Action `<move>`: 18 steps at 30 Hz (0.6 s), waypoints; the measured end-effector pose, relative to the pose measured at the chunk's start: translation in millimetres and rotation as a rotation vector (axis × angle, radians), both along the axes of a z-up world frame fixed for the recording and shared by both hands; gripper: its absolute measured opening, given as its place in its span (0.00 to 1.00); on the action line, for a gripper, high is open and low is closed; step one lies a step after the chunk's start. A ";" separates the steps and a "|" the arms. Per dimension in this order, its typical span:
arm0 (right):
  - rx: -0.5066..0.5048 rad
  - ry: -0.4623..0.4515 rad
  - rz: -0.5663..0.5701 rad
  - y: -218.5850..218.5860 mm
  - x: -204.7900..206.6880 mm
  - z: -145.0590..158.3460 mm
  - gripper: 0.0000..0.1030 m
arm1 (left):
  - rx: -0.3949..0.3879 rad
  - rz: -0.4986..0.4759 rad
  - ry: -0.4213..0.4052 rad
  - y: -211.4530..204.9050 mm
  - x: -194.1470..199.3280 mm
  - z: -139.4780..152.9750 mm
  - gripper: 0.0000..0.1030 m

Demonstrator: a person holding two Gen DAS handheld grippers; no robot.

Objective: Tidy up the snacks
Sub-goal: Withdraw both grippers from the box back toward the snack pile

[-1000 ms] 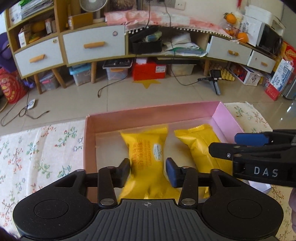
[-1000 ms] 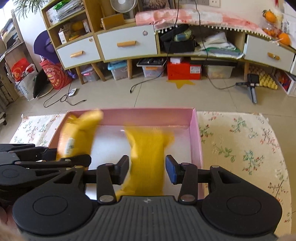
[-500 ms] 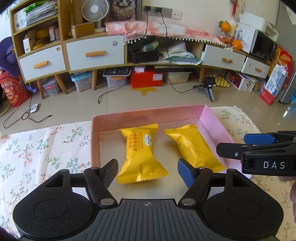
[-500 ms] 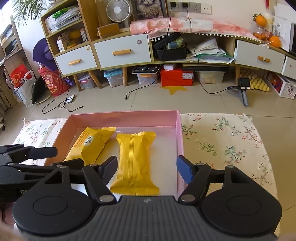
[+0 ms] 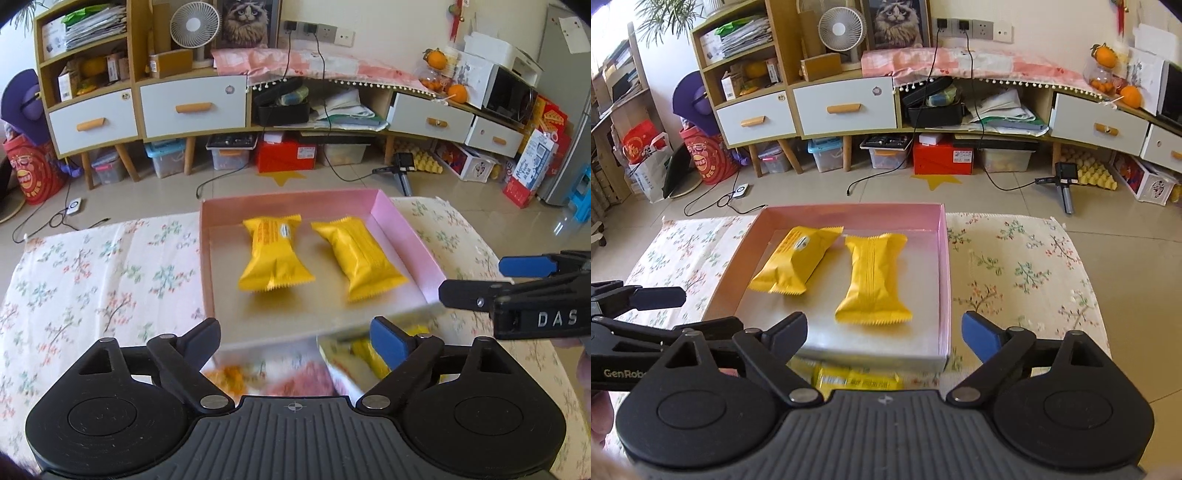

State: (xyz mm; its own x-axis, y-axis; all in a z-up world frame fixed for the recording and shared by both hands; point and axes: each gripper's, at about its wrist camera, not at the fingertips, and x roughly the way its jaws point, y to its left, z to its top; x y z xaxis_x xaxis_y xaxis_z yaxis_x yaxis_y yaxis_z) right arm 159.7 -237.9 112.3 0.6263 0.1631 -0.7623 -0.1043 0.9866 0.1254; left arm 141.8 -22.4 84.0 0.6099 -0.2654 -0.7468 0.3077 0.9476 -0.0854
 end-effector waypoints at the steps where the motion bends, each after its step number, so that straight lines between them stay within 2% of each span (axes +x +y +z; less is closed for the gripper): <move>1: -0.001 0.002 0.000 0.0 -2.9 0.7 0.89 | 0.010 -0.005 -0.002 1.0 -6.0 0.2 0.89; 6: -0.005 0.006 0.013 3.9 -19.3 3.0 0.92 | 0.042 -0.026 -0.005 7.0 -30.1 1.3 0.91; 18: -0.033 -0.024 0.084 20.6 -60.3 -0.6 1.00 | 0.051 -0.036 0.010 28.3 -75.5 -7.3 0.97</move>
